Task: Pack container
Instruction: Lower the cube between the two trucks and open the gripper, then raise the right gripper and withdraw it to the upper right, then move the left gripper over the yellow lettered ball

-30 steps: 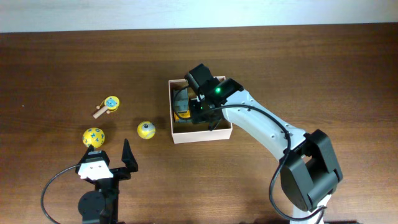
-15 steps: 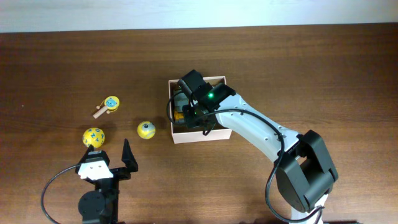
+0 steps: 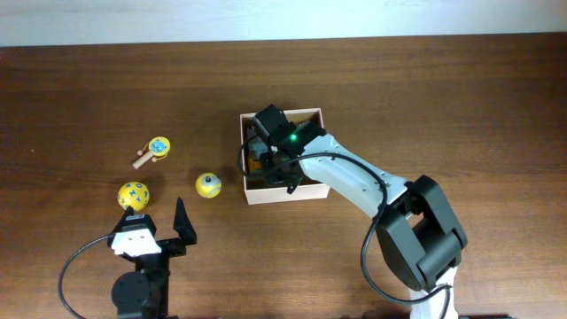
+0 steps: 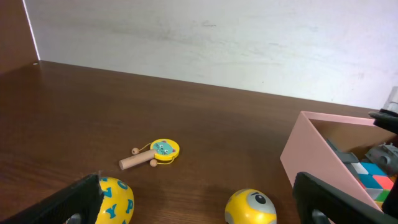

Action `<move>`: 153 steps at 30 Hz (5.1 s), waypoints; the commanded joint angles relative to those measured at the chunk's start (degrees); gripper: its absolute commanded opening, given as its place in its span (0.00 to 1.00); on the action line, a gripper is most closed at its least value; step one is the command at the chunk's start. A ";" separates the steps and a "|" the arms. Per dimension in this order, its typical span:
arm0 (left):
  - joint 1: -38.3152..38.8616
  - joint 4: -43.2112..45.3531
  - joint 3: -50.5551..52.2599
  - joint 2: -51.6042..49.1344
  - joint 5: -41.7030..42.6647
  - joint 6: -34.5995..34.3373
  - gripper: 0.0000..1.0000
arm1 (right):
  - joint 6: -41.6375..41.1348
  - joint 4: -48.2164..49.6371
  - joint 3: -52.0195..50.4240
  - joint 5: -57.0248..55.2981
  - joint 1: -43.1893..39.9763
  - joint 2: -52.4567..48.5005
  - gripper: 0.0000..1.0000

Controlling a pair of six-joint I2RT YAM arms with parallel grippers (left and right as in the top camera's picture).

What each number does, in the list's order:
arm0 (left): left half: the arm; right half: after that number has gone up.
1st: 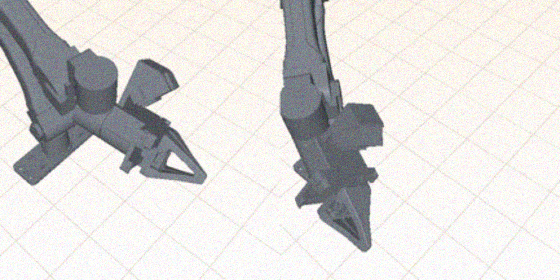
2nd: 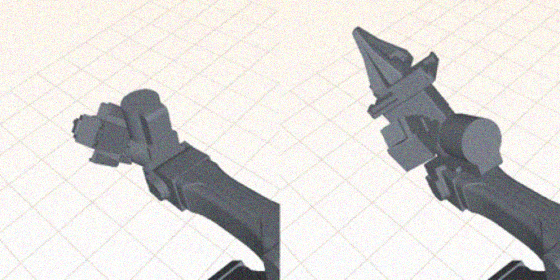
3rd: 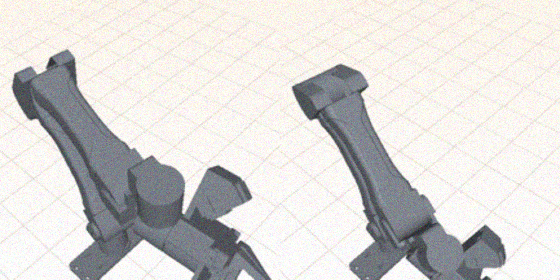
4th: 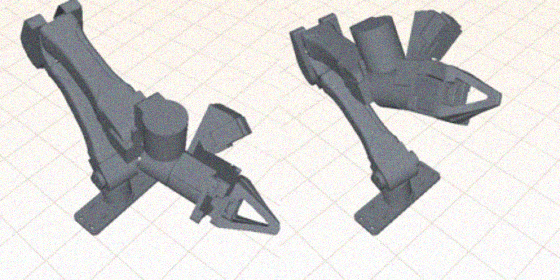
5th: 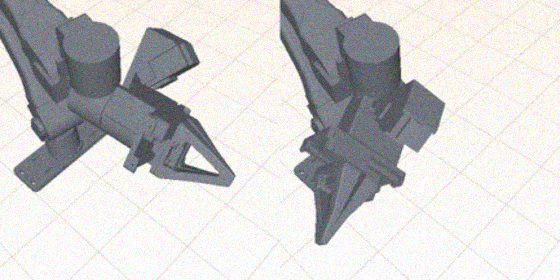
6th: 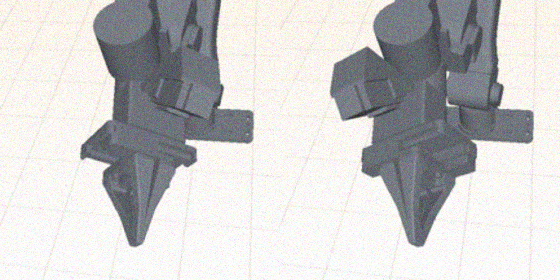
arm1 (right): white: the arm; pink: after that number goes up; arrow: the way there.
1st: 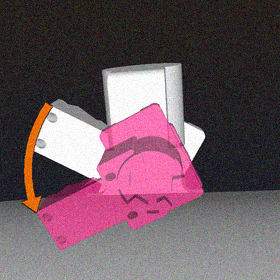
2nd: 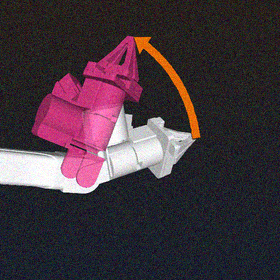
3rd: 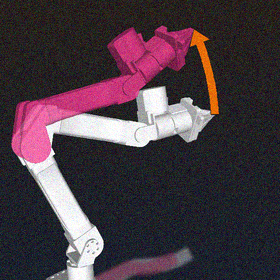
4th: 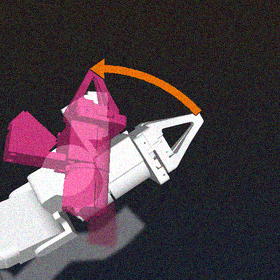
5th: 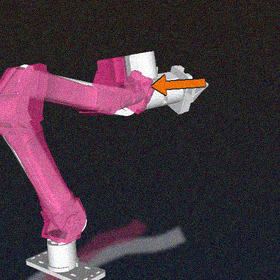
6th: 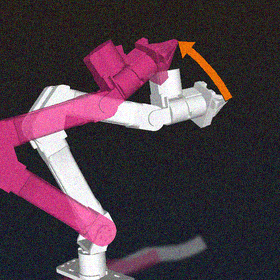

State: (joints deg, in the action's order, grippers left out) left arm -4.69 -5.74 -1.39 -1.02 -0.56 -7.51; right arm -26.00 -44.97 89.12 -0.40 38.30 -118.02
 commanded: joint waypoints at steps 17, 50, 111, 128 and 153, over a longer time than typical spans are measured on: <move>-0.35 0.17 0.39 -0.04 0.79 0.92 0.99 | -0.42 3.74 -0.26 -5.03 -2.38 -1.42 0.04; -0.35 0.17 0.39 -0.04 0.79 0.92 0.99 | 1.64 -7.34 11.80 -5.51 -2.38 5.99 0.04; -0.35 1.60 -10.64 -3.80 13.16 3.15 0.99 | 1.73 -26.36 15.28 -16.61 -30.03 15.28 0.99; -0.35 -54.40 -71.93 -62.25 3.15 12.35 0.99 | 1.73 -26.36 15.28 -16.59 -30.03 15.28 0.99; -0.92 -57.99 -74.62 -94.75 -6.12 -3.72 0.99 | 1.73 -26.36 15.28 -16.59 -30.03 15.28 0.99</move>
State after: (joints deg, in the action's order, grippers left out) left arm -4.82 -63.40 -75.20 -93.89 1.72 -3.88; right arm -23.97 -71.37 104.53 -16.29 8.56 -102.43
